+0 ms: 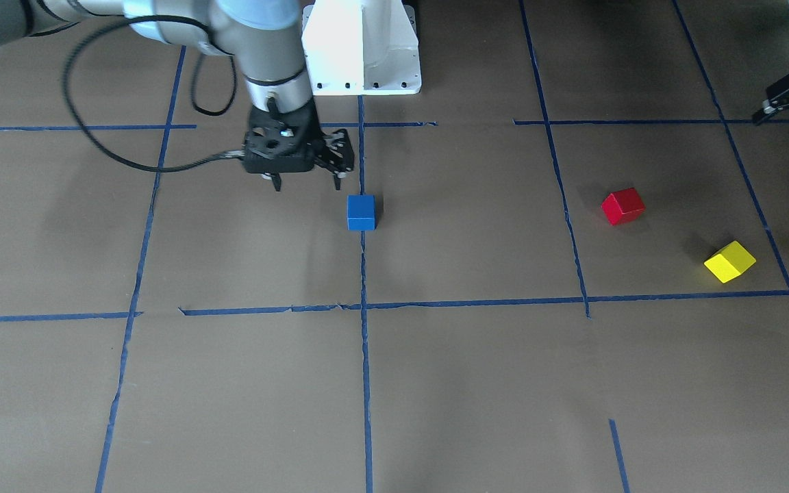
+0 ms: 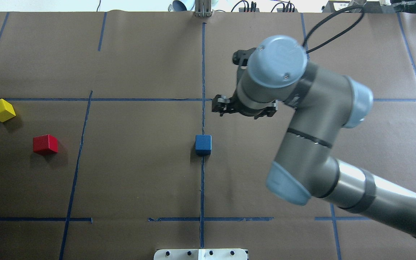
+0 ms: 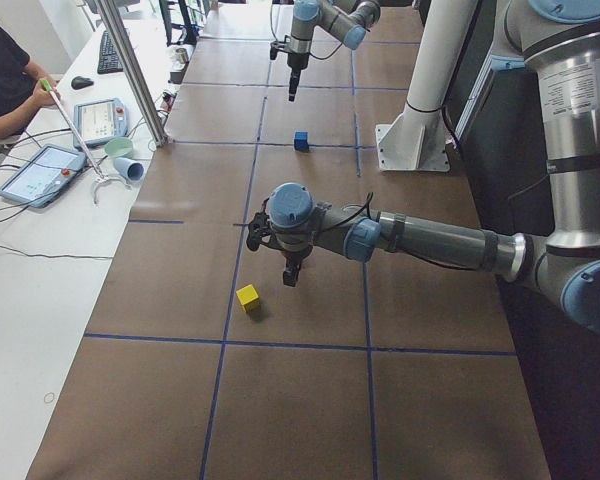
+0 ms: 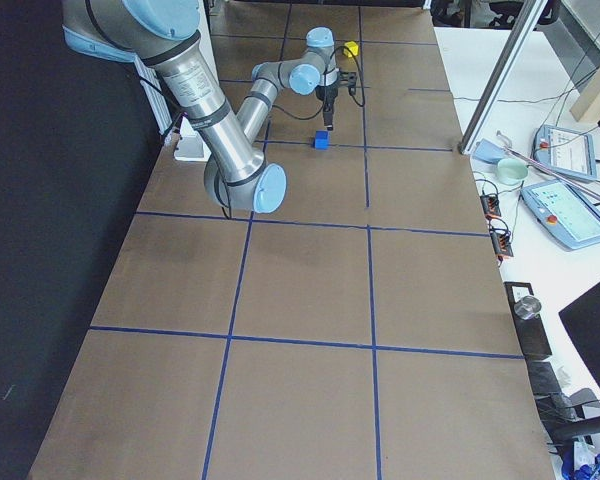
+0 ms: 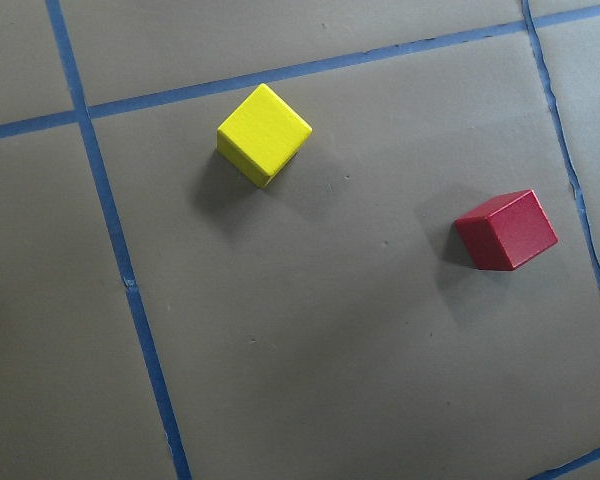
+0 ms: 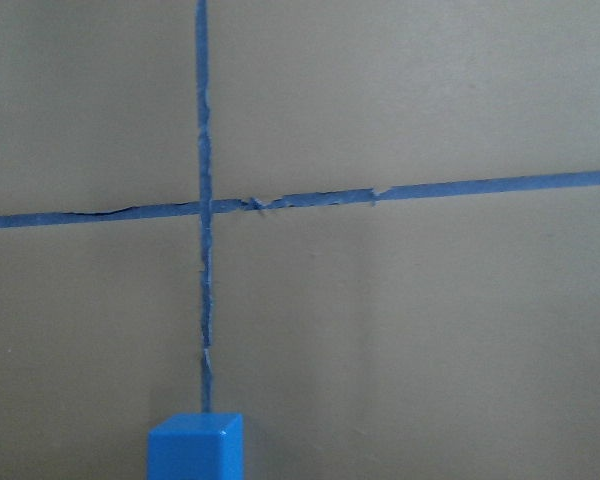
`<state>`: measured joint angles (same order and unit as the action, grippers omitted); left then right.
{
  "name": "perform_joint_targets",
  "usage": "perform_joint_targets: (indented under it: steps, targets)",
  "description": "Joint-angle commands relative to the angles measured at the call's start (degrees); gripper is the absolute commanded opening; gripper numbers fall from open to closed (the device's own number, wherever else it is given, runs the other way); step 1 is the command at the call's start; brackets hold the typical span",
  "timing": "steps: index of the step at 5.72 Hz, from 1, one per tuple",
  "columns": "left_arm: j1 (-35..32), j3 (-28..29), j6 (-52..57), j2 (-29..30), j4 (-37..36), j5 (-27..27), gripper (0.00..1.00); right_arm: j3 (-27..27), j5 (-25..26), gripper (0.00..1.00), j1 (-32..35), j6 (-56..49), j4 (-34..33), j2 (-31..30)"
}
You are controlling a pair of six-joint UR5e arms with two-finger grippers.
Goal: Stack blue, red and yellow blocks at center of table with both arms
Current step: 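Withdraw the right gripper while the left gripper grasps the red cube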
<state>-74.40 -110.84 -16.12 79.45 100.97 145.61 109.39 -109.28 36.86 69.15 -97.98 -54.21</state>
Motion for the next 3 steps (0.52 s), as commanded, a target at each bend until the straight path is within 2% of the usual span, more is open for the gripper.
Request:
perform_joint_targets:
  steps: [1,2,3]
  targets:
    - [13.9,0.5,-26.5,5.1,8.0,-8.2,1.0,7.5,-11.6,1.0,10.6,-9.6,0.1,-10.5]
    - [20.7,2.3,-38.2,8.2,11.2,-16.9,1.0,7.5,-14.4,1.0,14.3,-13.3,0.1,-12.6]
    - [24.4,6.6,-47.9,13.9,11.2,-17.6,1.0,7.6,-15.2,1.0,15.0,-14.6,0.1,-13.7]
